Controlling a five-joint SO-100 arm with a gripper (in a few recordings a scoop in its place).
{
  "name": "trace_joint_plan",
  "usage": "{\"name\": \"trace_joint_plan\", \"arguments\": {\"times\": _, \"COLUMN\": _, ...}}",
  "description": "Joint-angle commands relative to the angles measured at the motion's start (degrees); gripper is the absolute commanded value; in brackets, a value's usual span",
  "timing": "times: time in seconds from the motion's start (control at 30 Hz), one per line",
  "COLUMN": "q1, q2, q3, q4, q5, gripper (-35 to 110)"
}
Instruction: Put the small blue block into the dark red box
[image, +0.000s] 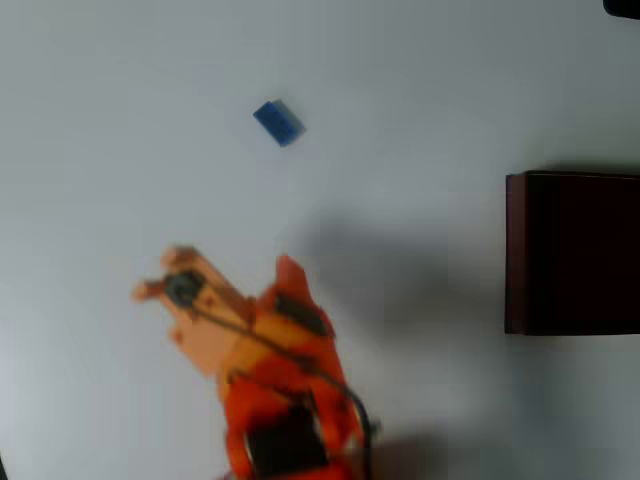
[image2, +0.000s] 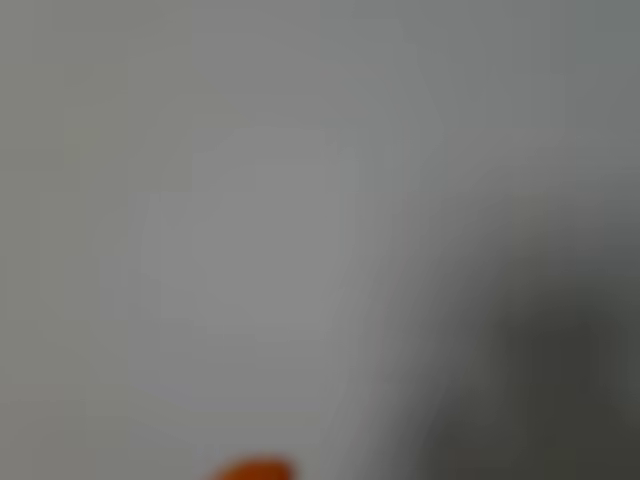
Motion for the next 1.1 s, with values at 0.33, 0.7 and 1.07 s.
{"name": "trace_joint_plan", "arguments": {"times": 0.33, "q1": 2.02, "q2": -43.95, "q3": -50.54, "q4": 14.33, "q5": 3.25, "gripper": 24}}
{"name": "trace_joint_plan", "arguments": {"times": 0.7, "q1": 7.12, "q2": -63.02, "q3": -77.78, "q4": 25.14, "q5": 1.58, "gripper": 25}}
{"name": "trace_joint_plan", "arguments": {"times": 1.07, "q1": 6.86, "q2": -80.95, "q3": -98.35, "q4": 31.73, "q5": 2.9, "gripper": 25}}
